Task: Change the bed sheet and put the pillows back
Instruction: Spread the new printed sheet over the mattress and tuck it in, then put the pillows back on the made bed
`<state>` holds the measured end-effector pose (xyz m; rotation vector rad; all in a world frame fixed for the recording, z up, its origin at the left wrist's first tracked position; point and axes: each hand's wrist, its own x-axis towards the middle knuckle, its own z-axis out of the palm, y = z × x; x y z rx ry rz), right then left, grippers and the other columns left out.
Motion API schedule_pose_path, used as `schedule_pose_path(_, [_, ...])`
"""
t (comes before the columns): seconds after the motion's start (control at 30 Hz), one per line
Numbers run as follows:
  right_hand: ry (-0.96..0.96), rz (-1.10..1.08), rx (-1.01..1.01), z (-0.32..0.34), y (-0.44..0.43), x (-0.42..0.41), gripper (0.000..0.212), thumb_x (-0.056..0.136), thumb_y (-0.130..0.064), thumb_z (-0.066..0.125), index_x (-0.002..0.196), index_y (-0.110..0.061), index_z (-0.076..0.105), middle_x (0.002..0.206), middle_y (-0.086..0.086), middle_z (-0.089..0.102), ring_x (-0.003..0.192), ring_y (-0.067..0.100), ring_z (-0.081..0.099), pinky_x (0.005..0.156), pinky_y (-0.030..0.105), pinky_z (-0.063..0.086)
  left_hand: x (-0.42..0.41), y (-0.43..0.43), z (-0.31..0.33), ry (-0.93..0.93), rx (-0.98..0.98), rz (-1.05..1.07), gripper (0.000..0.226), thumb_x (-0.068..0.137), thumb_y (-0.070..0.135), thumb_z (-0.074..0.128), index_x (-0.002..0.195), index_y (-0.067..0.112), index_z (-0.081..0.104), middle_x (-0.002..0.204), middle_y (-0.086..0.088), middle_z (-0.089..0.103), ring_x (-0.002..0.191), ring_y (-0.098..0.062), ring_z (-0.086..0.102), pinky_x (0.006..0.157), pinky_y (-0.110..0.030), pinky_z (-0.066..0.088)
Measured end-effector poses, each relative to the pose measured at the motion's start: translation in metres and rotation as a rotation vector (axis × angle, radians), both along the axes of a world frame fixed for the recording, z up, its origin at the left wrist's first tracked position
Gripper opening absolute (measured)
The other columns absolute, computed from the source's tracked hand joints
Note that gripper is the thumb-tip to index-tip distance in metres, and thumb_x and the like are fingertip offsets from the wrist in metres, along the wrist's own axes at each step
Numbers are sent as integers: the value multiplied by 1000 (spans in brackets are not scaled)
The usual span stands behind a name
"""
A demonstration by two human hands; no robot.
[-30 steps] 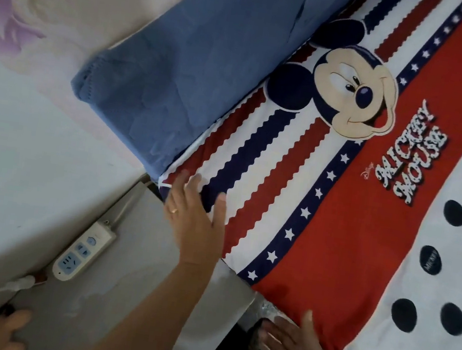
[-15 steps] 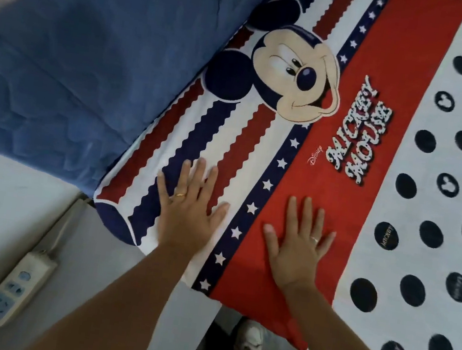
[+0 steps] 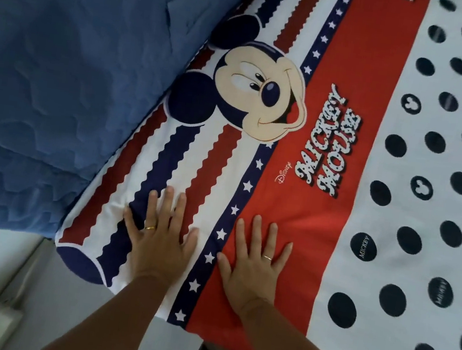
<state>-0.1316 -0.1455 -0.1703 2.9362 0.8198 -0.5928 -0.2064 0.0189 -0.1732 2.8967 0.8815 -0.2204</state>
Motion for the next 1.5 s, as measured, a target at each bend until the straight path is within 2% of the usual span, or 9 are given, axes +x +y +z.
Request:
schedule_pose_path(0.1, [65,-9,8,13,2,3,72,91,-64,26,152,-27,19,159,7,21,145,40,15,108,69,10,2,-1,8,100,-71,8,72,95,58,20,156,19,15,164,-4,9,150,-29,7,114,-65,-1])
schedule_pose_path(0.23, [123,79,0,48,-18,18,70,89,-69,3,143,-37,-27,155,-3,-29,144,27,-25,109,55,-21,5,5,37,194,-147,16,84,87,74,-5,156,27,2,163,1,-5,149,-24,-9,108,-56,-23])
schedule_pose_path(0.33, [44,-80,74,84,-68,23,71,91,-69,0,152,-33,-5,160,2,-5,148,28,-1,113,48,-11,15,3,71,301,-193,11,85,81,75,-7,152,29,-14,160,2,-21,147,-21,-22,111,-57,-18])
schedule_pose_path(0.47, [72,-288,27,134,-185,18,72,95,-65,9,154,-24,8,147,8,45,133,28,46,114,46,14,38,-25,123,389,-200,-60,85,82,75,-1,155,30,-8,162,2,-16,148,-22,-18,113,-58,-13])
schedule_pose_path(0.57, [89,-455,21,192,-271,26,83,86,-74,2,151,-24,-11,160,8,19,145,27,26,116,44,18,80,-67,170,341,-235,-81,83,87,76,8,155,30,-2,164,2,-7,150,-21,-12,115,-57,-8])
schedule_pose_path(0.63, [71,-563,109,224,-326,29,82,91,-67,27,151,-26,-13,162,5,1,148,25,12,118,44,15,111,-106,203,229,-252,-142,82,90,74,13,156,26,5,164,-1,4,151,-23,-1,118,-54,1])
schedule_pose_path(0.77, [-20,-757,294,294,-416,44,91,87,-47,62,153,-26,3,161,4,11,144,26,26,113,47,33,169,-212,267,-34,-491,-248,77,94,62,38,153,15,23,158,-12,26,145,-30,25,117,-47,21])
schedule_pose_path(1.07, [-282,-1001,654,393,-593,55,94,82,-40,72,153,-25,11,154,4,25,138,23,34,110,42,37,233,-487,396,-263,-729,-612,74,94,58,47,153,20,22,158,-6,26,145,-23,26,115,-43,28])
schedule_pose_path(1.5, [-460,-1283,682,414,-815,86,94,81,-44,72,153,-20,15,152,5,28,131,25,39,102,38,39,304,-766,408,-164,-903,-903,76,93,60,46,153,23,21,159,-3,23,146,-20,22,117,-42,24])
